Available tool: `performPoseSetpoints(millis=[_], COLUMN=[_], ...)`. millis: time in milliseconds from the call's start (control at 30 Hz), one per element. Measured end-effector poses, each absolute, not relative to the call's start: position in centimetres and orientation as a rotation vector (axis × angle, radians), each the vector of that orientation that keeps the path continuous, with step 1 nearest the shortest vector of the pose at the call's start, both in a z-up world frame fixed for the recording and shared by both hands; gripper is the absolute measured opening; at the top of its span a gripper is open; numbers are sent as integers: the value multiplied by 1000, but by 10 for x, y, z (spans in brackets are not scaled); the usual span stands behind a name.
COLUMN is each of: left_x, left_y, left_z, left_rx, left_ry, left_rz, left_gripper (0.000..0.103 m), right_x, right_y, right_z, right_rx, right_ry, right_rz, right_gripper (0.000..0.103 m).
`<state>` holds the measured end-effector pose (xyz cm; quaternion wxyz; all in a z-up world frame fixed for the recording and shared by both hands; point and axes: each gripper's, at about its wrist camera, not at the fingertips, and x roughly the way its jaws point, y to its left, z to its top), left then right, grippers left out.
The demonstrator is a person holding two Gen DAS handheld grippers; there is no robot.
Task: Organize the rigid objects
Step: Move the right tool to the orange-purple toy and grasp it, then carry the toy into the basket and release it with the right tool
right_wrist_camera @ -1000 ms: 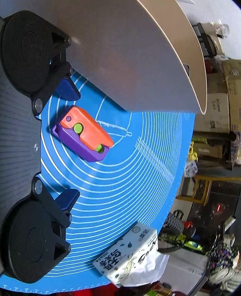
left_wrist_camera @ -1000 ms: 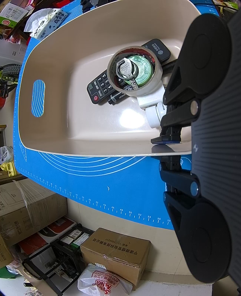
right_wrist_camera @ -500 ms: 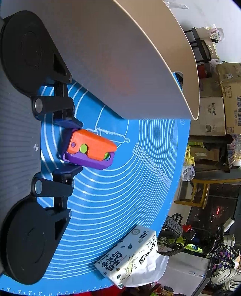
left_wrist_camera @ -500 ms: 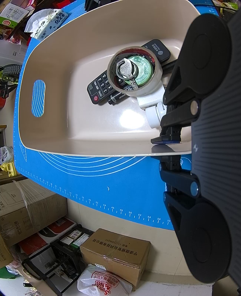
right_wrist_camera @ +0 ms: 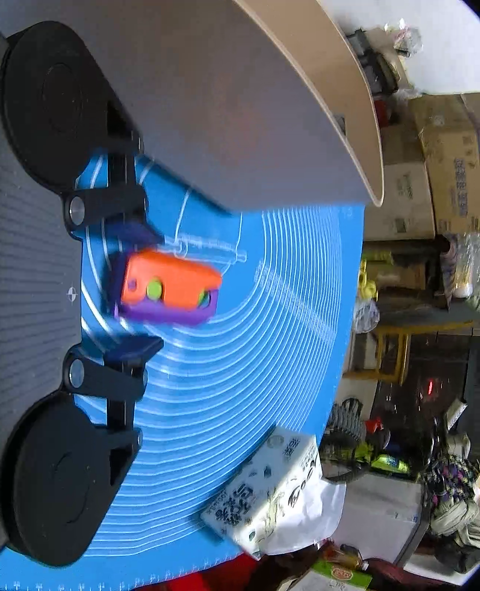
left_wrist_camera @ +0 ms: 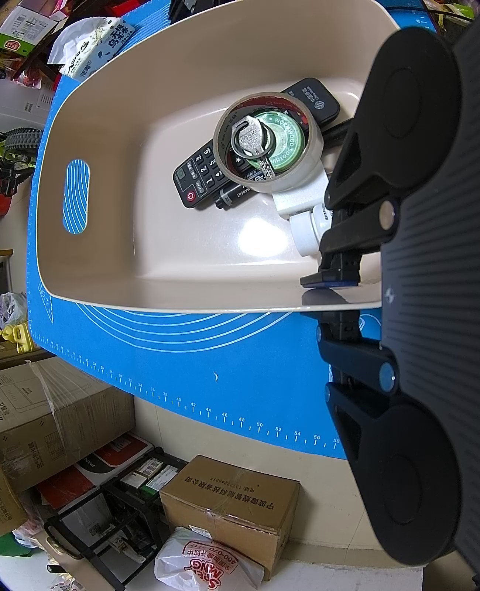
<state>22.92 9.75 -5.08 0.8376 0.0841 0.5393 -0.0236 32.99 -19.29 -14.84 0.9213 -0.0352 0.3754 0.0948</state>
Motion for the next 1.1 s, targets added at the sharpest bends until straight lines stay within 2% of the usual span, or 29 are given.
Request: performPoseSetpoints(millis=[467,800,933,1100], left_x=[228,228,228,228], left_y=[97,98,96,95], left_z=[-51,-51,-51,-51], left_rx=[181,181,187,190], left_ry=[1141,1141,1140,1140], left_rz=[-47,-46,-42,-38], left_gripper=[10,10,11,11], right_x=[311,280,264,260], right_y=[-200,-207,-185,-144], right_z=[-123,-47,-14,0], right_rx=[-92,-109,-124,-162], right_ry=[717,554,495,502], right_rz=[192,250,327,419], right_gripper=[48,48,48,48])
